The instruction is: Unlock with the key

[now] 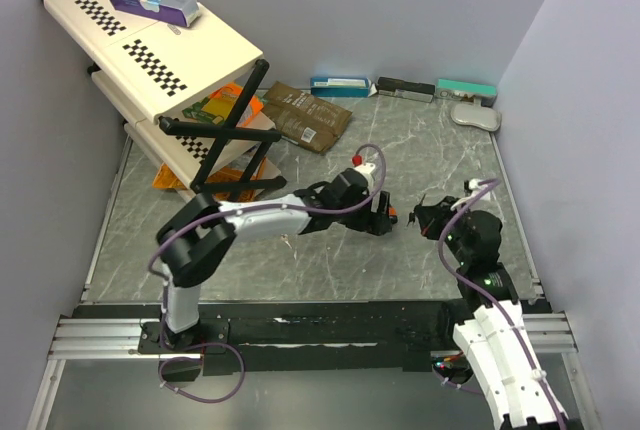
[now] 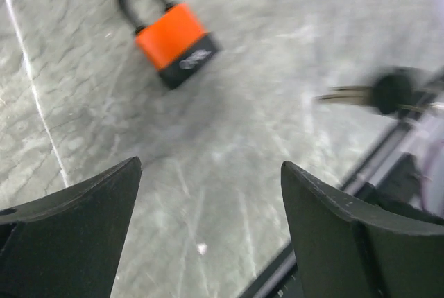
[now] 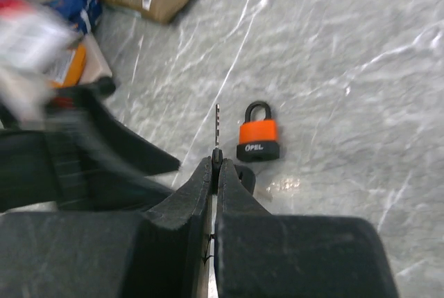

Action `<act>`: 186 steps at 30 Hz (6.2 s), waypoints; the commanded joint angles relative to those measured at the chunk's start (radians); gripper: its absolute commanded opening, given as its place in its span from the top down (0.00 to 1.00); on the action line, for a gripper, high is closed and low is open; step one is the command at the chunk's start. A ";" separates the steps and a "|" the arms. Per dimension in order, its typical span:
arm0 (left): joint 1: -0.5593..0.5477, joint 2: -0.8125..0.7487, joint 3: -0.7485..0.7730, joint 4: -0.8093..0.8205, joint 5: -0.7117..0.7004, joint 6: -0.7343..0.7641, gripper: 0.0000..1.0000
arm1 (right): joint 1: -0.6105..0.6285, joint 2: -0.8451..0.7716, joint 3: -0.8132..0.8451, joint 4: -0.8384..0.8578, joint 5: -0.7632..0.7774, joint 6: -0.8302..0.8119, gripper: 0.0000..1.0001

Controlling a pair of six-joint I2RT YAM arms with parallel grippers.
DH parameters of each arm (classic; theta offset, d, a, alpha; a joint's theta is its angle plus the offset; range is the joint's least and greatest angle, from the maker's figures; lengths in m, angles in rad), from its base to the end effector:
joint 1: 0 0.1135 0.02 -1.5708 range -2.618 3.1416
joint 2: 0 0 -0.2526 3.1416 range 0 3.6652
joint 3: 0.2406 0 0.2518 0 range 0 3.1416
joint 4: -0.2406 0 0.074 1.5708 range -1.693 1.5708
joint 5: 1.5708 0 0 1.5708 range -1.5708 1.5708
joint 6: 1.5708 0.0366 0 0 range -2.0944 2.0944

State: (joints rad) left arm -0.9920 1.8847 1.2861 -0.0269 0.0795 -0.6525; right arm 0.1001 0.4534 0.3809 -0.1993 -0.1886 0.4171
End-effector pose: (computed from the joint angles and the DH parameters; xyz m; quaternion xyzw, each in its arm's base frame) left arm 0.2292 -0.3560 0.2008 0.1681 0.8738 -0.3574 0.2837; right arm 0.1457 0.0215 0.2368 0.0689 0.7919 0.2265 0.5629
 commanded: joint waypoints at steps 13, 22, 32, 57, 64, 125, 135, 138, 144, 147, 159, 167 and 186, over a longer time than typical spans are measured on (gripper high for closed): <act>-0.002 0.243 0.291 -0.231 -0.110 -0.053 0.14 | -0.004 -0.151 0.016 -0.103 0.126 -0.012 1.00; 0.000 0.373 0.447 -0.312 -0.175 -0.039 0.15 | -0.003 -0.208 0.006 -0.129 0.136 0.000 1.00; -0.005 0.447 0.515 -0.317 -0.159 -0.019 0.23 | -0.005 -0.220 -0.005 -0.121 0.132 0.002 1.00; -0.092 0.603 0.728 -0.602 -0.475 0.140 0.34 | -0.003 -0.216 -0.008 -0.123 0.152 0.005 1.00; -0.088 0.614 0.717 -0.579 -0.385 0.146 0.54 | -0.003 -0.209 -0.008 -0.126 0.155 0.003 1.00; 0.133 -0.231 -0.255 0.054 -0.328 -0.116 0.99 | 0.385 0.714 0.088 0.379 -0.220 0.175 1.00; 0.040 -0.036 0.062 -0.408 -0.694 0.163 0.99 | 0.385 0.650 0.061 0.321 -0.178 0.143 1.00; -0.010 0.030 0.154 -0.523 -0.820 0.235 0.99 | 0.385 0.605 0.050 0.290 -0.135 0.129 1.00; -0.059 0.113 0.262 -0.633 -0.926 0.286 0.99 | 0.385 0.496 0.018 0.235 -0.081 0.115 1.00; -0.079 0.125 0.285 -0.651 -0.958 0.316 0.99 | 0.385 0.449 0.004 0.204 -0.045 0.114 1.00; -0.092 0.212 0.378 -0.786 -1.095 0.392 0.99 | 0.386 0.234 -0.034 0.067 0.060 0.118 1.00; -0.030 0.176 0.460 -0.747 -0.874 0.219 0.99 | 0.386 0.186 -0.092 0.181 -0.060 0.132 1.00; -0.048 -0.073 0.240 -0.505 -0.644 0.050 0.99 | 0.431 0.556 -0.205 0.900 -0.342 0.359 1.00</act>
State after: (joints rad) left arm -1.0130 1.9034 1.5406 -0.6239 -0.5964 -0.5510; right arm 0.5255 0.9581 0.1513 0.4961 -0.4622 0.7269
